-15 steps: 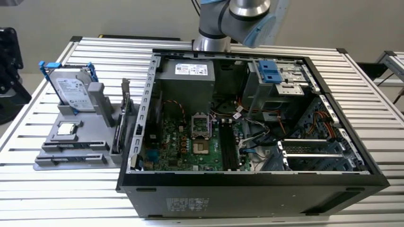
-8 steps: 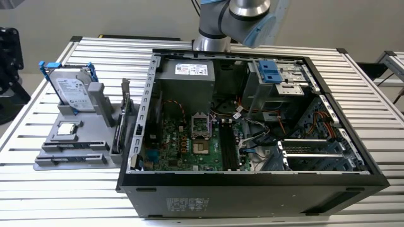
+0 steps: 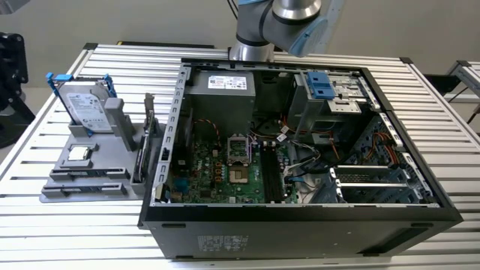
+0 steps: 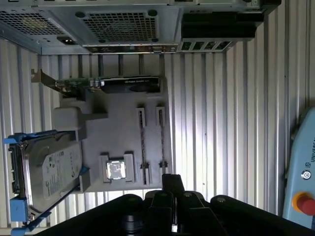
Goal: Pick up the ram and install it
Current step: 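Pick up the ram and move it above insertion slot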
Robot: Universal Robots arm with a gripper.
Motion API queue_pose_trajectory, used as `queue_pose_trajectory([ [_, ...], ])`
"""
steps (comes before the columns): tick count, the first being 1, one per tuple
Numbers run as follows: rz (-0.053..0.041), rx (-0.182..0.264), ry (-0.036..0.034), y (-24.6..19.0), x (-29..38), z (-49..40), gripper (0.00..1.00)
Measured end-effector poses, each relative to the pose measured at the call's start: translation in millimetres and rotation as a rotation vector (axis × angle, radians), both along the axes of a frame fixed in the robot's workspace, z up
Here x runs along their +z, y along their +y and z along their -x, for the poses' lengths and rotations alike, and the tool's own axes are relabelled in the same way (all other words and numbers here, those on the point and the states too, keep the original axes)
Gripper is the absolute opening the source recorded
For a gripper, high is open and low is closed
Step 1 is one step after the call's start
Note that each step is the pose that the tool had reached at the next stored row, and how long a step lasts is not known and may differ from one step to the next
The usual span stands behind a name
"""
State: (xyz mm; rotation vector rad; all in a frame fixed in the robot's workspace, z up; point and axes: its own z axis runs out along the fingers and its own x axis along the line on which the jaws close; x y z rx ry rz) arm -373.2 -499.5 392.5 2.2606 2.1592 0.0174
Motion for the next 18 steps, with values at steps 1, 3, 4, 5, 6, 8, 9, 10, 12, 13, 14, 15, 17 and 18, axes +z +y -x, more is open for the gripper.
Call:
queue_pose_trajectory([
  [1, 0.0, -0.003, 0.0, 0.0, 0.0, 0.2, 0.0],
  [3, 0.0001, -0.005, 0.0, 0.0, 0.0, 0.2, 0.0],
  [4, 0.0001, -0.006, 0.0001, 0.0, 0.0, 0.3, 0.0],
  [5, 0.0, -0.006, 0.0, 0.0, 0.0, 0.3, 0.0],
  [6, 0.0001, -0.006, 0.0, 0.0, 0.0, 0.3, 0.0],
  [8, 0.0, -0.006, 0.0, 0.0, 0.0, 0.3, 0.0],
  [9, 0.0, -0.006, 0.0, 0.0, 0.0, 0.3, 0.0],
  [10, 0.0001, -0.006, 0.0, 0.0, 0.0, 0.3, 0.0],
  [12, 0.0, -0.006, 0.0, 0.0, 0.0, 0.3, 0.0],
  [13, 0.0, -0.006, 0.0, 0.0, 0.0, 0.3, 0.0],
  [14, 0.0001, -0.007, 0.0, 0.0, 0.0, 0.3, 0.0],
  [15, 0.0, -0.007, 0.0, 0.0, 0.0, 0.3, 0.0],
  [17, 0.0001, -0.007, 0.0, 0.0, 0.0, 0.3, 1.0],
  [18, 0.0001, -0.007, 0.0001, 0.0, 0.0, 0.3, 1.0],
])
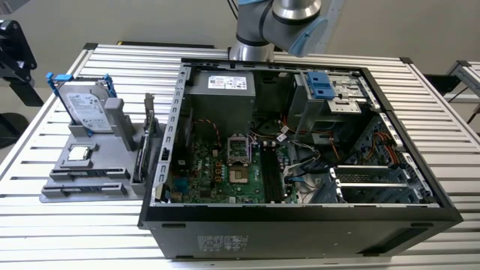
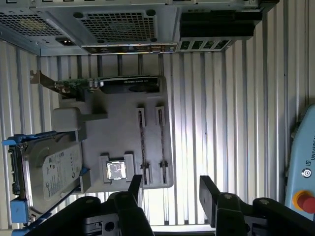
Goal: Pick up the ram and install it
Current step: 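Pick up the ram and move it above insertion slot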
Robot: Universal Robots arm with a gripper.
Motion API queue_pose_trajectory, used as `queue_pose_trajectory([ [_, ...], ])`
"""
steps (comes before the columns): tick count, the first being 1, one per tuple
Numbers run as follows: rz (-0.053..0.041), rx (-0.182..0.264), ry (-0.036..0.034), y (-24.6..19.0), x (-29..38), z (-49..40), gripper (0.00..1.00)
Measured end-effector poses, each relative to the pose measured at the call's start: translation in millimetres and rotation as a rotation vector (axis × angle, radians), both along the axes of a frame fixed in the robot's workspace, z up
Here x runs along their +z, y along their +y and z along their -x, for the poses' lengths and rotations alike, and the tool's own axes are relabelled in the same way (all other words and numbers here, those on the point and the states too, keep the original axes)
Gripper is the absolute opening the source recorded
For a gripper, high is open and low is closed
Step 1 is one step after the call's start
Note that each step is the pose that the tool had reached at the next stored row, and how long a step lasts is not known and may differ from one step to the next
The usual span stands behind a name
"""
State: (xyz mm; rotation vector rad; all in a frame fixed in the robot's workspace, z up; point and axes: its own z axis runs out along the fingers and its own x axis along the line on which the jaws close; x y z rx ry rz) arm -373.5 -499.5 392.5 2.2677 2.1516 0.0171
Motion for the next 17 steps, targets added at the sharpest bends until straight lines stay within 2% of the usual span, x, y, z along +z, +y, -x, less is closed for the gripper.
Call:
queue_pose_trajectory([
  [8, 0.0001, -0.001, 0.0001, 0.0, -0.1, 0.0, 1.0],
  [17, 0.0, 0.0, 0.0, 0.0, -4.5, 0.0, 1.0],
])
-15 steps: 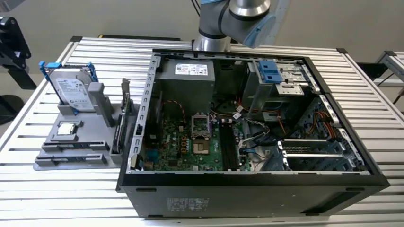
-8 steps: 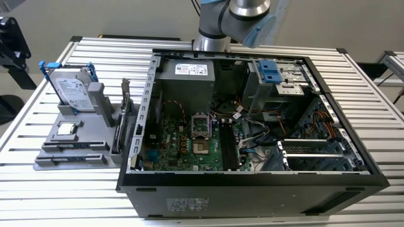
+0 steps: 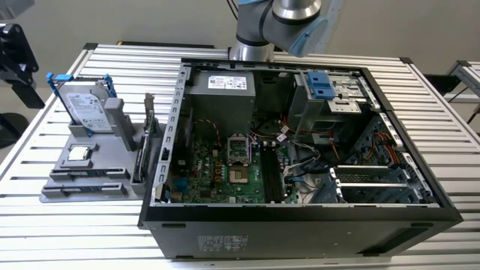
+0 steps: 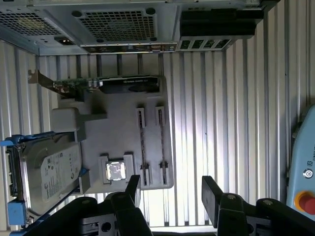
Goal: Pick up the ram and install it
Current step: 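Pick up the ram and move it above insertion slot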
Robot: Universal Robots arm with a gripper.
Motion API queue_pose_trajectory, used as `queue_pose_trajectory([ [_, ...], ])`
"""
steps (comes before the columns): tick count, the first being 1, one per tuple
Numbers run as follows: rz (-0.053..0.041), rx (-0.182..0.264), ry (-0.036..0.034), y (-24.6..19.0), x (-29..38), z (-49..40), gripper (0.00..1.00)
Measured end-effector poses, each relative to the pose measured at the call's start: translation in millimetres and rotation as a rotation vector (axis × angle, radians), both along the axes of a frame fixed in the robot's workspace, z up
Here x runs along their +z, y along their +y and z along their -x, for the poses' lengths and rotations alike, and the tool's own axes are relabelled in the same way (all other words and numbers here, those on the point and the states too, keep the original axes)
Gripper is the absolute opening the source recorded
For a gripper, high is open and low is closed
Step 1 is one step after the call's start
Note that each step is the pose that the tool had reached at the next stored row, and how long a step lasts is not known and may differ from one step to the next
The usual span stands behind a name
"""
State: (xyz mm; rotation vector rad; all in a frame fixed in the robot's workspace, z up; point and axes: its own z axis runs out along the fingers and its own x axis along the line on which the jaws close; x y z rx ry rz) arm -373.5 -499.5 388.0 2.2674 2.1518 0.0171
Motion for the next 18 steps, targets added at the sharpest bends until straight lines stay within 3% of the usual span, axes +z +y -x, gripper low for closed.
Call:
queue_pose_trajectory([
  [13, 0.0049, 0.016, 0.0026, 0.8, -5.4, 0.0, 1.0],
  [18, 0.0134, 0.018, 0.0026, 2.7, -9.3, 0.0, 1.0],
])
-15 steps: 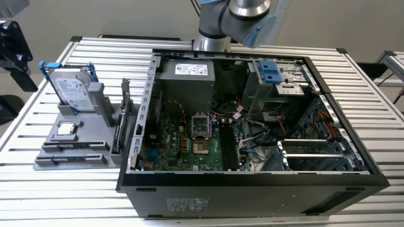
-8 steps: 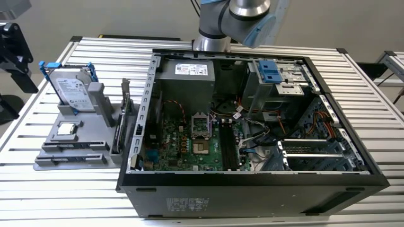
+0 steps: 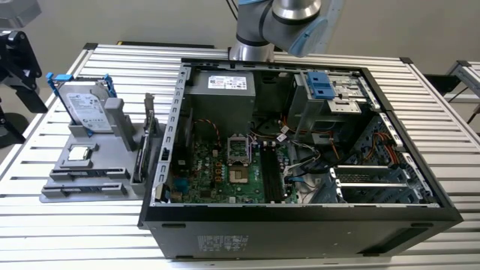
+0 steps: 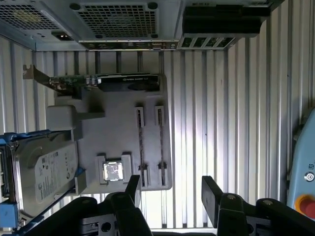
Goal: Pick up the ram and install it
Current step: 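Pick up the ram and move it above insertion slot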
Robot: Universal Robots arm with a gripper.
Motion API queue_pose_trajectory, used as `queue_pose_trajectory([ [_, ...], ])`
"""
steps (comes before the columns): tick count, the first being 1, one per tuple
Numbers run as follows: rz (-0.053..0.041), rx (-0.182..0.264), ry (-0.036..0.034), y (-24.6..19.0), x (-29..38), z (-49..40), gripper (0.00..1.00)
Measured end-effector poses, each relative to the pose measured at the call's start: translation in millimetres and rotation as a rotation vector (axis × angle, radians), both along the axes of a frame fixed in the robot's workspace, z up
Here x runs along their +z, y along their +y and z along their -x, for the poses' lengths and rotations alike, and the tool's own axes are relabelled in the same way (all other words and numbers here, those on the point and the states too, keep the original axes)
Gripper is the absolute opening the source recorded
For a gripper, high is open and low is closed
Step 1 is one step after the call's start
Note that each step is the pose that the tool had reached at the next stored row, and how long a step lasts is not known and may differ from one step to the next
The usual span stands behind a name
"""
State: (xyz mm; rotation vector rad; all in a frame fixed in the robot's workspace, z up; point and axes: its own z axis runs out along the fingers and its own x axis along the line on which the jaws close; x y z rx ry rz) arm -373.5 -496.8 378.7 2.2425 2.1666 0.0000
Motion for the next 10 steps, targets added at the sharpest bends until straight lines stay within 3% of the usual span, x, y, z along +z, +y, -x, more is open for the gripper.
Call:
queue_pose_trajectory([
  [10, 0.0081, 0.001, 0.0002, 1.6, -6.1, 0.0, 1.0],
])
